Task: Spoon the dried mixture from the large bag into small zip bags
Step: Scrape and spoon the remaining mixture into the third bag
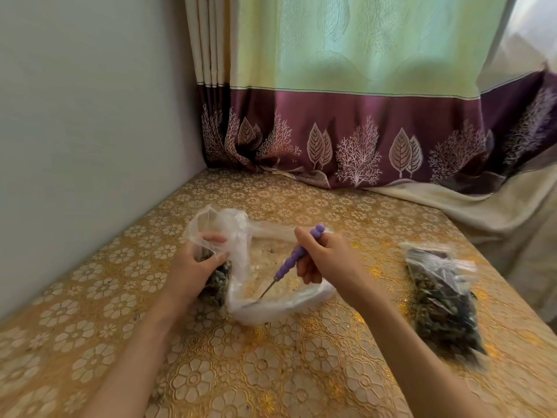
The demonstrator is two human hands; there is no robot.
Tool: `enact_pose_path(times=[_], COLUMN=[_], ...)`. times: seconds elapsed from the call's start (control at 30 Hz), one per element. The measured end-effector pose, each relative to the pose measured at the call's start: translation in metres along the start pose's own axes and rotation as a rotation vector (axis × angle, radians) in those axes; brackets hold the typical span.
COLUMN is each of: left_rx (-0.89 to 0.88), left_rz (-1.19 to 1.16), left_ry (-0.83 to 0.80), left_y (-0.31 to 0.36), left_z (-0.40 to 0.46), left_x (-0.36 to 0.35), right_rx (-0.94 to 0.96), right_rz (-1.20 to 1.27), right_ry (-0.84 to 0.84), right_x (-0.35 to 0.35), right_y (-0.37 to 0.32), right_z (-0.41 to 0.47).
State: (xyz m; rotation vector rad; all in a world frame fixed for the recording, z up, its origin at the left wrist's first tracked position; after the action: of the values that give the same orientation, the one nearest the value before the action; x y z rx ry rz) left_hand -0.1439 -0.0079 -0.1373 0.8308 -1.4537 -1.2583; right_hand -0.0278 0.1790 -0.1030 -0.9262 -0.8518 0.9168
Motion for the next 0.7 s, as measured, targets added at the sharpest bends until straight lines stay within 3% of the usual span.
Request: enact_pose_path(times=[0.1,0.3,0.47,0.7], left_rx=[0.031,0.037,0.091,-0.11], left_rz=[0.0,0.198,0.26,0.215], left_ry=[0.01,0.07,0.117,0.068], left_y=[0.005,0.003,-0.006,0.028], left_z=[0.004,0.016,0.023,0.018], left_x=[0.007,0.03,0.045,0.036], right_rx=[0.031,0.165,0.129,0.117], right_rz=[0.04,-0.042,-0.085,-0.103], right_ry=[0.027,0.262,0.272,0.285], right_x=[-0.004,-0.006,-0.019,-0.027], right_y=[0.0,0.006,0.018,0.022], right_z=[-0.005,-0.003,0.0,0.004])
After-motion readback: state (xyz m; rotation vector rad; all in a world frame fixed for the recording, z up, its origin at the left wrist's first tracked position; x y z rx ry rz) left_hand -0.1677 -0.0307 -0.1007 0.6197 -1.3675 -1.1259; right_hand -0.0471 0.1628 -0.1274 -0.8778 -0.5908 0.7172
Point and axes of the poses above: each hand's wrist, its own z-axis towards the middle knuckle, its own x-axis out of the back of the hand, y = z × x, the point moved 2 cm from there along z, towards the middle knuckle, and after that the axes turned 13 degrees about x, right-handed, at the moved point
